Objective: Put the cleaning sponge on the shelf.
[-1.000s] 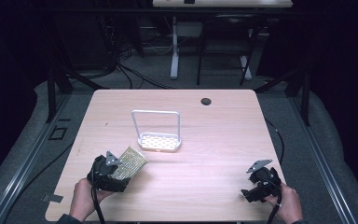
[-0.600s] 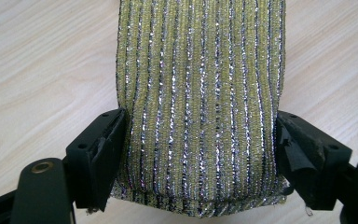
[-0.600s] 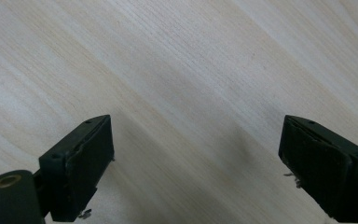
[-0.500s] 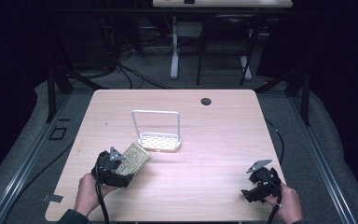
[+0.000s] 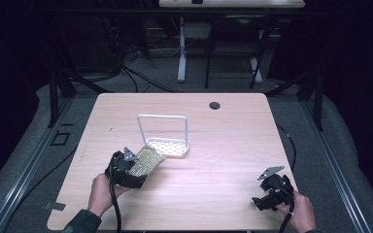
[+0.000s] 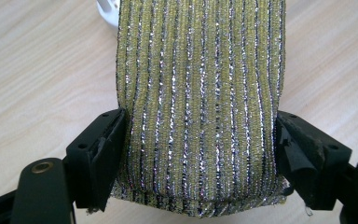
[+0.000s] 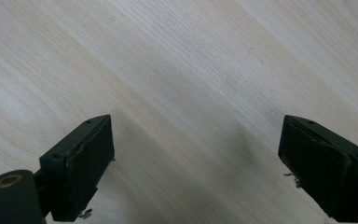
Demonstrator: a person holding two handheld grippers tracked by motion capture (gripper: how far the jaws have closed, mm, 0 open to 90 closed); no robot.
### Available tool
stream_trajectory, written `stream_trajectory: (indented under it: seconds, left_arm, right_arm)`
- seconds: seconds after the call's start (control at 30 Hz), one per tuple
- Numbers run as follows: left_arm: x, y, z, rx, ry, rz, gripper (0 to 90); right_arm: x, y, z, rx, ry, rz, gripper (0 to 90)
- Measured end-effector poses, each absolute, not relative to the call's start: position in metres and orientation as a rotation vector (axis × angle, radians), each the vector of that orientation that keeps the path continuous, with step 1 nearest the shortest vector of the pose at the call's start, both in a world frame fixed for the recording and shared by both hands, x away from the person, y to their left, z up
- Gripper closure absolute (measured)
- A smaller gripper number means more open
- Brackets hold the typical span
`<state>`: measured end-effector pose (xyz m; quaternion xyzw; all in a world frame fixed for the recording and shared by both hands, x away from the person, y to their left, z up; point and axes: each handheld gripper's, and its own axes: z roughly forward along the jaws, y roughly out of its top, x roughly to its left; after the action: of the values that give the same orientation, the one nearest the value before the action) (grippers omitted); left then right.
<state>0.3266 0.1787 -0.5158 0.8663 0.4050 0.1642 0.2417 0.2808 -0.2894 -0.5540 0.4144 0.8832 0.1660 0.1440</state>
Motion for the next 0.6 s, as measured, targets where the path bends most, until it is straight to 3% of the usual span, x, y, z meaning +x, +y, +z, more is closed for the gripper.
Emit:
stream_trajectory:
  seconds: [0.6]
  left_arm:
    - [0.342, 0.160, -0.517, 2.378, 1.087, 0.449, 21.1]
  right_arm:
    - [0.280, -0.288, -0.552, 1.183, 2.546, 0.471, 9.9]
